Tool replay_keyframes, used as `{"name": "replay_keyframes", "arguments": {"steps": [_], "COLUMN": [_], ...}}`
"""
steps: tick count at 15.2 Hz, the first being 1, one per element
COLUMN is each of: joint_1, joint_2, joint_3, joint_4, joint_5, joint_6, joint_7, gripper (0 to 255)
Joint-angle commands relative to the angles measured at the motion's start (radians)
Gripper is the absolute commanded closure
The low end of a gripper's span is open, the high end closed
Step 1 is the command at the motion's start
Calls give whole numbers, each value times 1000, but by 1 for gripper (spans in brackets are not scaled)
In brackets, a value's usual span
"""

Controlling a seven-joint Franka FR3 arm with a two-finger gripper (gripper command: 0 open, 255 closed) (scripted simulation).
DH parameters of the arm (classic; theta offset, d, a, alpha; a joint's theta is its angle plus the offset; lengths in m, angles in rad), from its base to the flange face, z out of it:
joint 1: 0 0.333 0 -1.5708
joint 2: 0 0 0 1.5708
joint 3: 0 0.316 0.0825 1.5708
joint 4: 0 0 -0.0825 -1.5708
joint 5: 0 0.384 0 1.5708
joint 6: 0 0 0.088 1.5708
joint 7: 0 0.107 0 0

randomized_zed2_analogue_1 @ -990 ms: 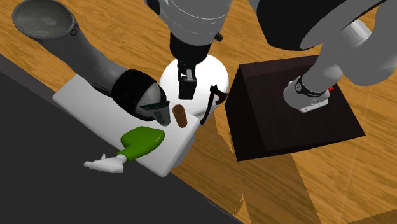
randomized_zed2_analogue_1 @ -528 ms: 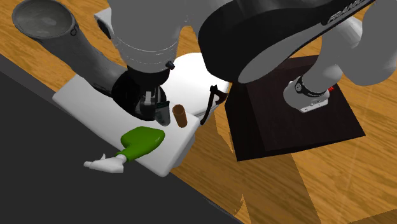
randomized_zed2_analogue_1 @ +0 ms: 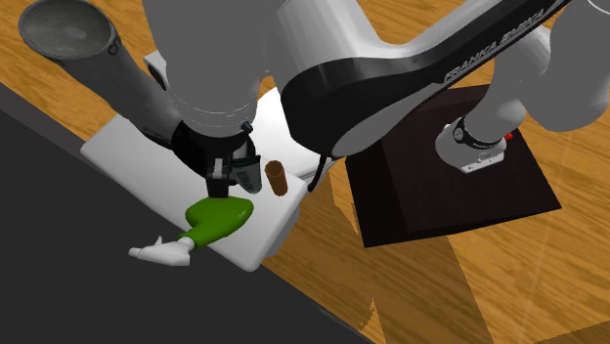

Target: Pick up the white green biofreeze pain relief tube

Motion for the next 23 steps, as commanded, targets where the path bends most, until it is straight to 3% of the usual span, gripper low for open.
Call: {"name": "replay_keyframes", "arguments": {"steps": [1,2,3,12,23], "joint_1": [-1,-1,-1,-1,1], "joint_2": [-2,-2,0,-2,-10], "joint_3": [0,0,-1,0,2], "joint_4": [-24,-23,-21,-23,114], "joint_5": [-1,-1,-1,-1,6], "joint_6": [22,22,22,22,-122], "joint_7": [1,1,1,1,-10], "gripper": [0,0,255,255,255]}}
